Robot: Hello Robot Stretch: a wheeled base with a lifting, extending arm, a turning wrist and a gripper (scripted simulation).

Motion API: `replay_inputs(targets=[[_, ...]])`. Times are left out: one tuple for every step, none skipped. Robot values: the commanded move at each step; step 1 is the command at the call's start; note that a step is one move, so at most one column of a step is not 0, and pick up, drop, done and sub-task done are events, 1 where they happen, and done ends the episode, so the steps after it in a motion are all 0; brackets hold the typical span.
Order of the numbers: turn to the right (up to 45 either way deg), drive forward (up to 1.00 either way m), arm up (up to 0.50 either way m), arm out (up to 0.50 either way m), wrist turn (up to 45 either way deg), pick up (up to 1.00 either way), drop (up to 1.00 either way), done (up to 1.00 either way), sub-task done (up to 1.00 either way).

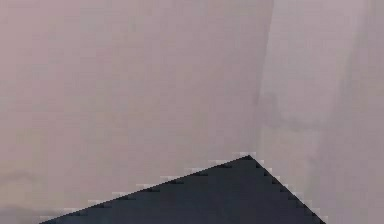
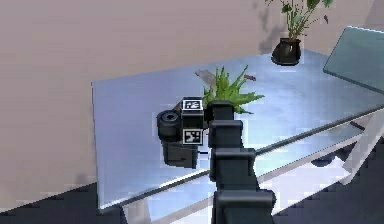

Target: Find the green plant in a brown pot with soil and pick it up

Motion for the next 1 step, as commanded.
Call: replay_inputs(targets=[[0.0, 0.00, 0.00, 0.00, 0.0, 0.00, 0.00, 1.00, 0.00]])
